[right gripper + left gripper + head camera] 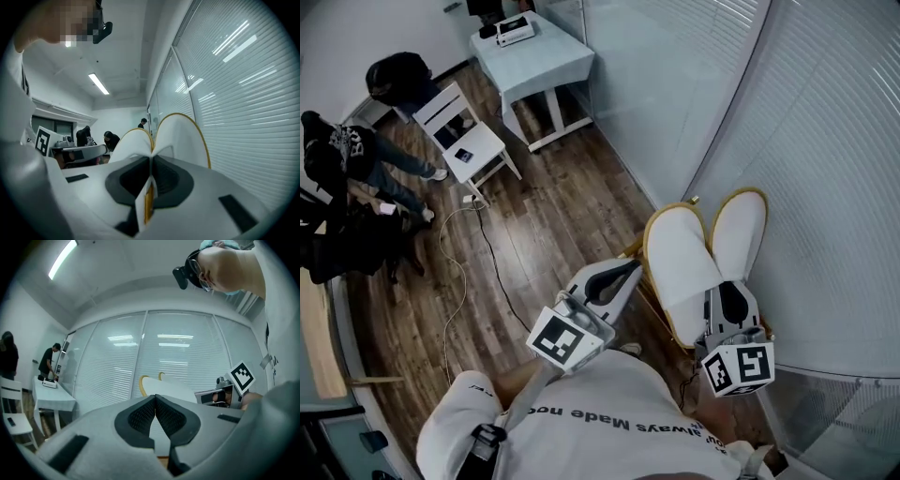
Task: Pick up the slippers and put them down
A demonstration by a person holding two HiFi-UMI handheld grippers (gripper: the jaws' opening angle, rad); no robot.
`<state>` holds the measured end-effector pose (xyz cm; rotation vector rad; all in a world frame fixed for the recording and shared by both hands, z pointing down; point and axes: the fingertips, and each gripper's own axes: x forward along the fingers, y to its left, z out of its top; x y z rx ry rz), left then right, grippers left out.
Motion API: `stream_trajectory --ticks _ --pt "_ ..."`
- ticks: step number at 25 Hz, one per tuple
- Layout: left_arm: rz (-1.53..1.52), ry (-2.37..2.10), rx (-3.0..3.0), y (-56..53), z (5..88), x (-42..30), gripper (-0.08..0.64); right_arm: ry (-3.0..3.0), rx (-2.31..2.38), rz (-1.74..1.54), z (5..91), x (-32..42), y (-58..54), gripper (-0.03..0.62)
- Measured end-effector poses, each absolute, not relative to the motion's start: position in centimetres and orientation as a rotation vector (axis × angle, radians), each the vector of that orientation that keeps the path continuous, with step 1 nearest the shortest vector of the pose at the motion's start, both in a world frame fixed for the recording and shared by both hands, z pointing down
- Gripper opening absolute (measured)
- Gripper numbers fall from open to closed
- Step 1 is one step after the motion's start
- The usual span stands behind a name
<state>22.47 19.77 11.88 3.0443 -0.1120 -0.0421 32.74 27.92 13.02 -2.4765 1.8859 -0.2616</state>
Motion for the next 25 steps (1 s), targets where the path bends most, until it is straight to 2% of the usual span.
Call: stream_trajectory --ticks 25 --pt "-0.107 -1.001 2.905 -7.7 9.5 -11.6 0.011 2.588 -1.86 -0.224 10.2 1.1 -6.4 0.023"
